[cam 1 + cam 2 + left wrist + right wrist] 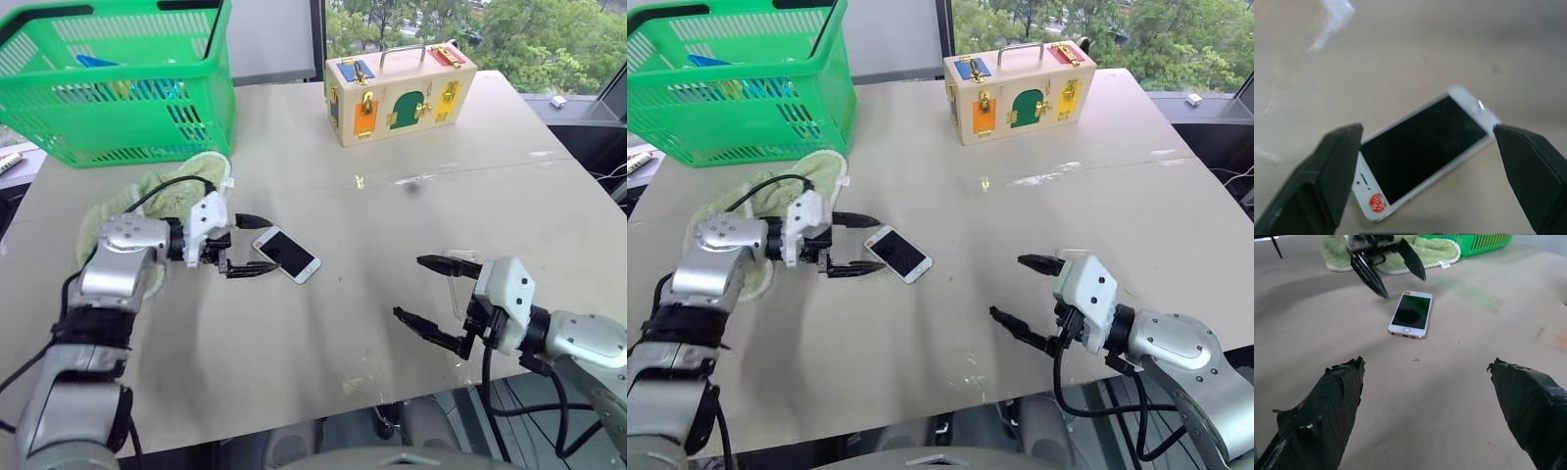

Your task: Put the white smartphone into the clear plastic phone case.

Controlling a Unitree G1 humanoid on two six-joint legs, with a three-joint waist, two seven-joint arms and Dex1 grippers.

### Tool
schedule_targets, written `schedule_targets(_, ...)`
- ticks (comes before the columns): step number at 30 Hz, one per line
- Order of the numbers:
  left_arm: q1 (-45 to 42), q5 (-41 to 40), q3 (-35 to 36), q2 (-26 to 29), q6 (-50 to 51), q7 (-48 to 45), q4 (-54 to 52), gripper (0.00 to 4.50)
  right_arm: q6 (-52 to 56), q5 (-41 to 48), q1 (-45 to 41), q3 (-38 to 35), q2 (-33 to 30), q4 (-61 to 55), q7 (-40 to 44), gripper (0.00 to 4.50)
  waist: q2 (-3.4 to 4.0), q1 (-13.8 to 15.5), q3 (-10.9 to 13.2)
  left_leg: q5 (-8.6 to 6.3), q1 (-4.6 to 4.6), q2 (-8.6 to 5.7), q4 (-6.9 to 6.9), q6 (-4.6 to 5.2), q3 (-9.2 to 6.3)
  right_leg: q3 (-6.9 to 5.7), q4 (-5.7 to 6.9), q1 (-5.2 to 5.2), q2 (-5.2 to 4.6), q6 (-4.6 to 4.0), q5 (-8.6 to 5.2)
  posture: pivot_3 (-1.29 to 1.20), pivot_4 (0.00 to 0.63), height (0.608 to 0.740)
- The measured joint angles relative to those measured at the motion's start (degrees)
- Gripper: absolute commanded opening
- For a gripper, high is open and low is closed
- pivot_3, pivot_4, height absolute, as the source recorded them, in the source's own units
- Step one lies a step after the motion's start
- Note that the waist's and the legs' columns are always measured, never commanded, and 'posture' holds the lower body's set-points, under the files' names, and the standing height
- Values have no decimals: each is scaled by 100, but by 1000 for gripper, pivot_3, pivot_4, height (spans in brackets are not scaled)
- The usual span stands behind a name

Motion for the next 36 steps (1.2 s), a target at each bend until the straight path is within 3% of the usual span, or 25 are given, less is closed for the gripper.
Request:
schedule_targets(4,-1056,516,-539,-257,-984,-580,1323,4500,1,-1,76,41,2,-59,-101,4472,-3,56,-2,0,0,0,9,1,1,3,4,2,0,0,1,0,150,740)
schedule_targets(11,-2046,1220,-1279,-775,-2124,-693,2967,4500,1,4,200,33,2,-188,-198,4472,-7,56,-3,-3,-2,-1,13,6,4,6,3,3,1,3,2,0,150,740)
schedule_targets(18,-2687,1551,-1770,-1146,-2395,-735,3828,4500,11,62,402,-26,-12,-344,-273,4472,-11,70,-6,-5,0,-1,20,10,1,6,4,9,0,3,2,0,150,740)
schedule_targets(21,-2805,1649,-1916,-1203,-2519,-735,3956,4500,12,60,474,-28,-26,-408,-291,4472,-13,66,-12,-6,5,-1,21,11,1,6,6,13,0,3,2,0,150,740)
schedule_targets(26,-2885,1623,-2184,-1252,-2571,-728,4066,2969,12,51,584,-35,-70,-413,-311,4500,-11,70,-44,-5,10,-1,23,11,-1,7,10,17,-1,2,1,0,150,740)
schedule_targets(32,-2824,1174,-2533,-1083,-2522,-698,3962,2920,22,51,599,-57,-114,-474,-398,4500,-14,44,-53,-5,11,2,27,11,-1,12,14,15,1,1,1,0,150,740)
schedule_targets(36,-2571,96,-3054,-644,-1771,-719,3066,2920,55,32,638,-69,-126,-506,-489,4500,-24,5,-44,-6,0,3,26,11,-3,14,13,8,3,1,1,0,150,740)
